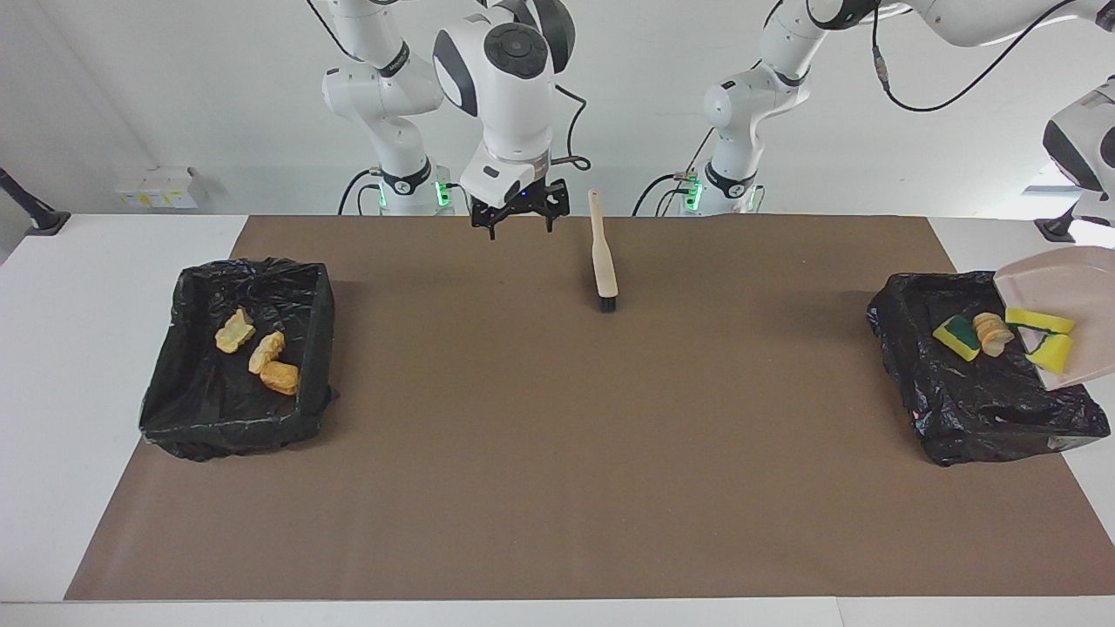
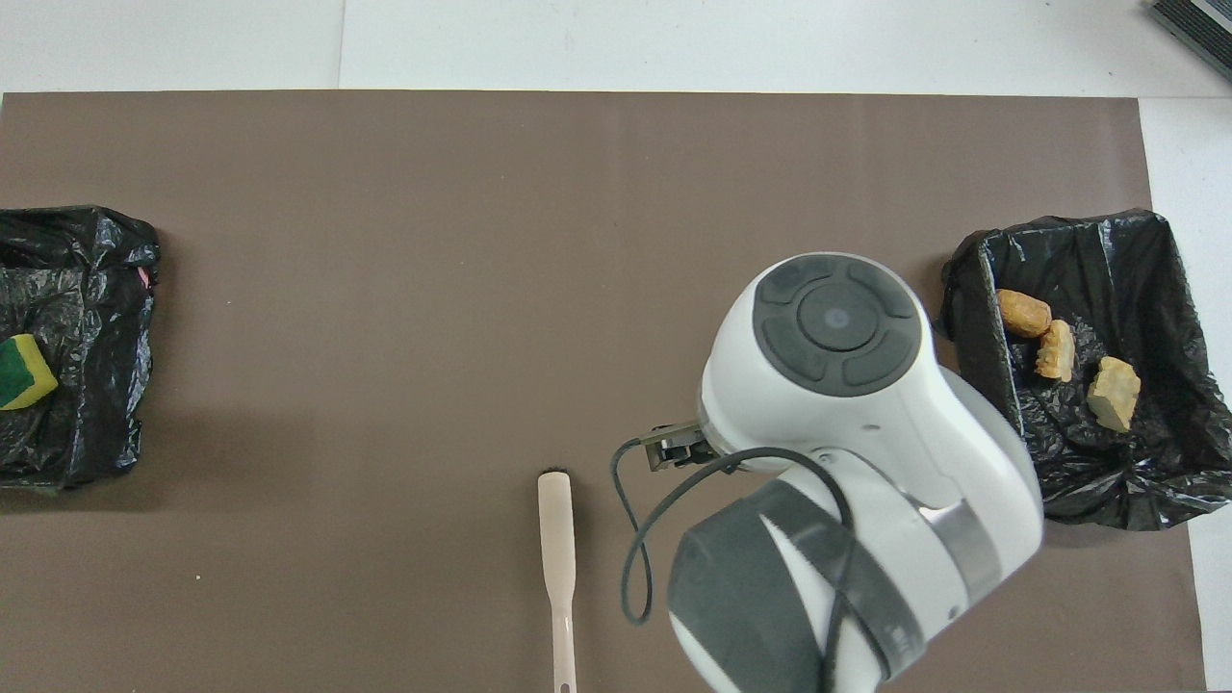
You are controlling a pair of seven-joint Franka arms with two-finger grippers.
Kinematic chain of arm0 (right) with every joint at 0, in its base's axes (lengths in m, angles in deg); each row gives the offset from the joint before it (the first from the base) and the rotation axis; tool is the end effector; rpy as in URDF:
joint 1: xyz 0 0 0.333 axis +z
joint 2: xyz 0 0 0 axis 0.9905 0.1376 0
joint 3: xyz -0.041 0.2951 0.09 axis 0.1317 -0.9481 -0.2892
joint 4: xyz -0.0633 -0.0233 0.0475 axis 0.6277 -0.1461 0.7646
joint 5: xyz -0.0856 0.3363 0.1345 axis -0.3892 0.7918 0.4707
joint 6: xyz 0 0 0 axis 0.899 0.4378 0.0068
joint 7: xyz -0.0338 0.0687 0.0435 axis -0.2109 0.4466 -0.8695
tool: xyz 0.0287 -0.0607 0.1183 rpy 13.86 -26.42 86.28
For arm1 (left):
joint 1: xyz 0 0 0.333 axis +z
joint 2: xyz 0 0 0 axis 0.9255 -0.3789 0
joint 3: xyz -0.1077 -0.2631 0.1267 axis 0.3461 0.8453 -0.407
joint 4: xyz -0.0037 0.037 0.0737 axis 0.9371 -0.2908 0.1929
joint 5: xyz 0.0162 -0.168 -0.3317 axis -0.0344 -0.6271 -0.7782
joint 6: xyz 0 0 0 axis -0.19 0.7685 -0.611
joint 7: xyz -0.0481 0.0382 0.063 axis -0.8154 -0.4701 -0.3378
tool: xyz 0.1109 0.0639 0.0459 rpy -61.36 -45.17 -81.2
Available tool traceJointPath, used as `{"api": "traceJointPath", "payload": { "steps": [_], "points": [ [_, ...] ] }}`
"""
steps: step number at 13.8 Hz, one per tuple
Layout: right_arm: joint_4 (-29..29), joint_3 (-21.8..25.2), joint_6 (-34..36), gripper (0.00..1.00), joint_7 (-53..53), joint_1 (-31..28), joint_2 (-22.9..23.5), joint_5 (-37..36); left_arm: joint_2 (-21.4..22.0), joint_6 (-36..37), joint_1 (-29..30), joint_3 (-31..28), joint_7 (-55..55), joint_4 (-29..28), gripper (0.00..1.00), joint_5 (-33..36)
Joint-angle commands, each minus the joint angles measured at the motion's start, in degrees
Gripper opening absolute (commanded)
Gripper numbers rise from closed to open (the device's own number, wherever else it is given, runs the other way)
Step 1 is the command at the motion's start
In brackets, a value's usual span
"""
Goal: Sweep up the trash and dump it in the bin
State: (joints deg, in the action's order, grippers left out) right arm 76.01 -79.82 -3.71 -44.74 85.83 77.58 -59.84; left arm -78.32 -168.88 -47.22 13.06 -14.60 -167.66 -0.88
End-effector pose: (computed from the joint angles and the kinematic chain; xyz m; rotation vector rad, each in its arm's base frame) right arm 0.4719 0.2701 0.5078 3.0865 0.3358 -0.2173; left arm 0.5798 0.2858 0.5420 -1.5457 1.7426 0.8913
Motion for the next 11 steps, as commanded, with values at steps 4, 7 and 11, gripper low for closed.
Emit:
{"api": "traceJointPath", "payload": {
  "steps": [4,7,11],
  "points": [
    [-3.27,1.14,1.75,1.0,15.57,-9.78,-0.25,-3.4,3.9,7.93,-6.62,-0.78,3.01,-0.21,0.0,10.55],
    [-4.23,4.55,1.75,1.0,16.72,-12.0,-0.61,-3.22,5.3,13.73,-9.34,0.71,3.62,1.12,0.0,6.09],
    [-5.73,16.06,1.4,1.0,16.81,-8.06,-0.61,-2.78,5.48,18.66,-15.67,0.98,11.34,0.86,0.0,-7.78]
  ]
}}
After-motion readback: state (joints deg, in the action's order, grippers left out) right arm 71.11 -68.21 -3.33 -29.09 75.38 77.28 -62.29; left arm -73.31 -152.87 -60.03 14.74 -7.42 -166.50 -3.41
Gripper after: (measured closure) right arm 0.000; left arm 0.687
